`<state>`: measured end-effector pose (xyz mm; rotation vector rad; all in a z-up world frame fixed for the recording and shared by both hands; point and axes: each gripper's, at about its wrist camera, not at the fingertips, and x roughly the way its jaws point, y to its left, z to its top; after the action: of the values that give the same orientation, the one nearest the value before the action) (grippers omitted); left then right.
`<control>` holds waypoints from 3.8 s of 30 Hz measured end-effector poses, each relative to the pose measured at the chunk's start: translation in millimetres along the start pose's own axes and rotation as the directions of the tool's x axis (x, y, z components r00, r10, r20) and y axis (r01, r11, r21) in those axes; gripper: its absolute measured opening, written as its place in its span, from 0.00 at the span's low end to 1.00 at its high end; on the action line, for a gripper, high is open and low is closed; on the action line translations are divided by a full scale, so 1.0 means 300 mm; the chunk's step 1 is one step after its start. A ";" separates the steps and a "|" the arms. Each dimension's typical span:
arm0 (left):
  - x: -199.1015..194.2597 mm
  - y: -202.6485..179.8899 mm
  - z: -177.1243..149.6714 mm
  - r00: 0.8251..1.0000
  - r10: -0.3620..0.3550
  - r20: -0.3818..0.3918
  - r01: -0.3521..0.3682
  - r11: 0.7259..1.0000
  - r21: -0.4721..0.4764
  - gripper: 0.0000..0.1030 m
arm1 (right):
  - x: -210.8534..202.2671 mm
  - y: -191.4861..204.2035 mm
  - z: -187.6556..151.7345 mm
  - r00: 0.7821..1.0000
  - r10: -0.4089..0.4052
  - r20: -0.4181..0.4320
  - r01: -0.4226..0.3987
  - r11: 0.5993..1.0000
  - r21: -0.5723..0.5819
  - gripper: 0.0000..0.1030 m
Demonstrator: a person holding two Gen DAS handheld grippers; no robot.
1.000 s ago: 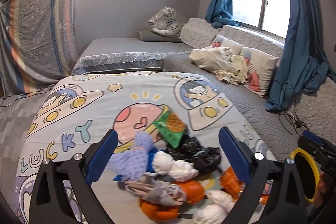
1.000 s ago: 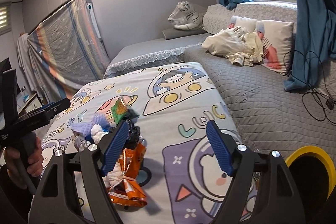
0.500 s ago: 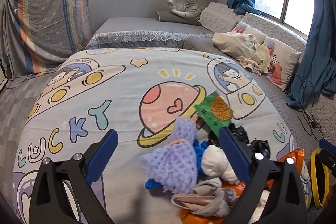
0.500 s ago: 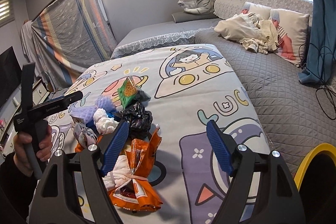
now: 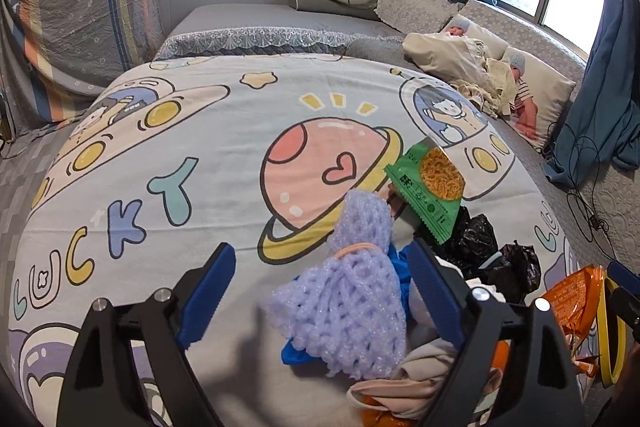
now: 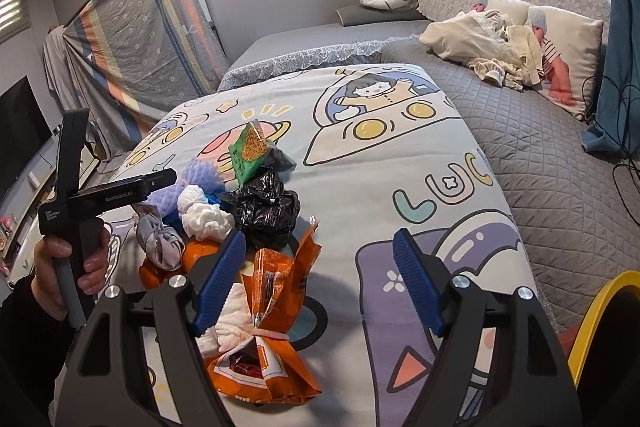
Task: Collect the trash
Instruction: 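Grasp another lavender foam net with the left tool while the right tool grasps an orange snack bag, then carry the foam net and orange snack bag in both tools over the yellow bin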
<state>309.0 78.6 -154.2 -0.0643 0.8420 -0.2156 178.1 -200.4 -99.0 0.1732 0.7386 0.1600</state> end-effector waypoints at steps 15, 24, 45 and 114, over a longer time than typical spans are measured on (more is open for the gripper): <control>0.075 -0.029 -0.010 0.992 -0.077 -0.099 0.080 0.997 0.023 0.42 | 0.058 -0.002 -0.025 0.998 0.005 -0.057 -0.005 1.000 -0.002 0.70; 0.087 -0.044 0.000 0.993 -0.065 -0.102 0.070 0.997 0.040 0.27 | 0.094 0.012 -0.047 0.995 0.002 -0.102 -0.004 1.000 -0.021 0.57; 0.008 0.051 0.010 0.995 -0.086 -0.054 0.083 0.995 -0.050 0.22 | 0.140 0.059 -0.067 0.988 0.022 -0.153 -0.030 0.998 -0.051 0.18; -0.419 -0.534 -0.067 0.932 -0.344 0.118 0.319 0.929 0.189 0.22 | -0.520 -0.320 -0.034 0.954 -0.155 0.255 0.118 0.981 0.154 0.12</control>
<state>186.5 -50.3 -52.7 -0.0657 0.6565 -0.5940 65.5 -324.9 -24.9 0.2684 0.4904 -0.0468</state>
